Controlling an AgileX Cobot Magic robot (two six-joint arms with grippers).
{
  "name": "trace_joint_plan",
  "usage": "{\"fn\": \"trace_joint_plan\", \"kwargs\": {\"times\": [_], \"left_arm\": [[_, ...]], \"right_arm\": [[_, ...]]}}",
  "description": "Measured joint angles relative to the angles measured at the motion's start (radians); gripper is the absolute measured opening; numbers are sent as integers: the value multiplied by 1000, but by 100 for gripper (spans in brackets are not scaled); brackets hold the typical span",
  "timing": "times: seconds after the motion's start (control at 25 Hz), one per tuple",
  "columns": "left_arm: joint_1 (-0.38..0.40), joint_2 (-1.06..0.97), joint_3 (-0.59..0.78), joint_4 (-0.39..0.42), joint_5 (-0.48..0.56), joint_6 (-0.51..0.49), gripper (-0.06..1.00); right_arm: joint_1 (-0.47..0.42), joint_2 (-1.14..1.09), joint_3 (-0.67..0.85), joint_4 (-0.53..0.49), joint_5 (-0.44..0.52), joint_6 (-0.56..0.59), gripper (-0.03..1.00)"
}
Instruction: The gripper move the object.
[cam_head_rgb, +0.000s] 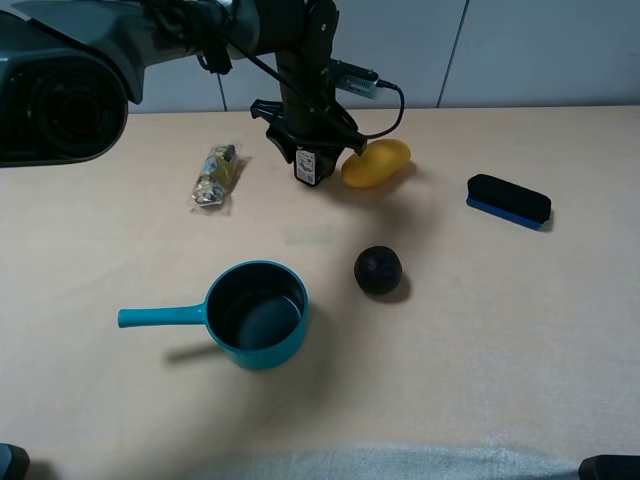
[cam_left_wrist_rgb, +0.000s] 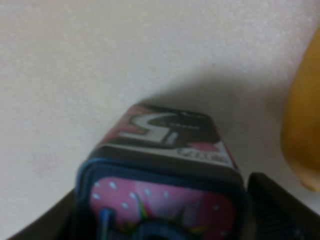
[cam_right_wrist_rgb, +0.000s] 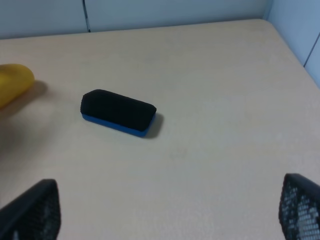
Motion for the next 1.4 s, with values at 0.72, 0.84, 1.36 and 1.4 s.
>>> {"fn": "trace_joint_plan", "kwargs": {"times": [0.72,0.84,1.36,1.4], "left_arm": [[-1,-18,-4,66,101,-41,77],[-2,-38,-14,66,106,-42,77],[-5,-137,-25,25,170,-46,77],[-5,-148,-25,23,170,-46,77]], "right_arm": [[0,0,0,0,0,0,66],[0,0,0,0,0,0,66],[0,0,0,0,0,0,66],[0,0,0,0,0,0,66]]}}
